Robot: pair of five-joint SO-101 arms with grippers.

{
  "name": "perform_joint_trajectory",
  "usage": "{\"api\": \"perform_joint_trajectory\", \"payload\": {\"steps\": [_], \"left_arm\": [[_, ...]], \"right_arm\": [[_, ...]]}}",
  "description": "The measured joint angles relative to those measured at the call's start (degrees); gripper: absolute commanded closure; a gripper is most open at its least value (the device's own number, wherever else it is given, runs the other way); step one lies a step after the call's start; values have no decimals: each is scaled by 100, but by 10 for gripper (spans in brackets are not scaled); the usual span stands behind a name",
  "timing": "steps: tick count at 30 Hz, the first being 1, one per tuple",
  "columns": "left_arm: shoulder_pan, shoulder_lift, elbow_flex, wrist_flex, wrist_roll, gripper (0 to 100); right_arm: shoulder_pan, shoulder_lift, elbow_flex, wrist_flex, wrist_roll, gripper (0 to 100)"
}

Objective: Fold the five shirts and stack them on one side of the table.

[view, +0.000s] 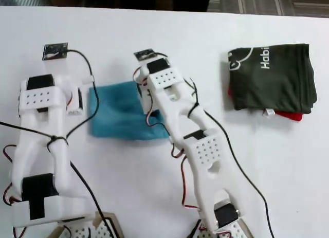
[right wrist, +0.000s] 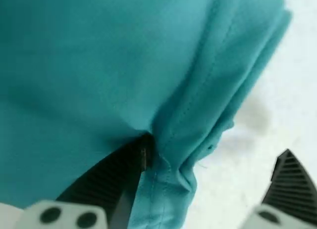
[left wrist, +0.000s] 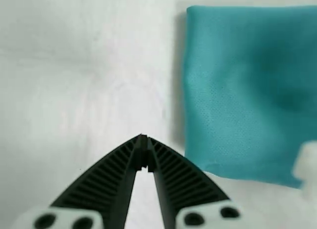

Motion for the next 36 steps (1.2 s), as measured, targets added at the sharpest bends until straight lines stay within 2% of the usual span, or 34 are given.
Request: {"api": "perform_joint_trajectory", "payload": {"steps": [2,7,10,14,25,36], "left_arm": [[-9,0,0,0,0,974],[-26,0,0,0,0,974],[-26,0,0,0,0,974],[-26,0,0,0,0,974],[-26,0,0,0,0,974],[-26,0,0,0,0,974]], "right_arm": [[0,79,-70,9,9,652],[-9,185,-88,53,431,880],[-35,264,-88,53,791,943],[-35,264,-97,44,958,975],[237,211,-264,149,1011,975],[659,-1231,-246,774,2277,975]]}}
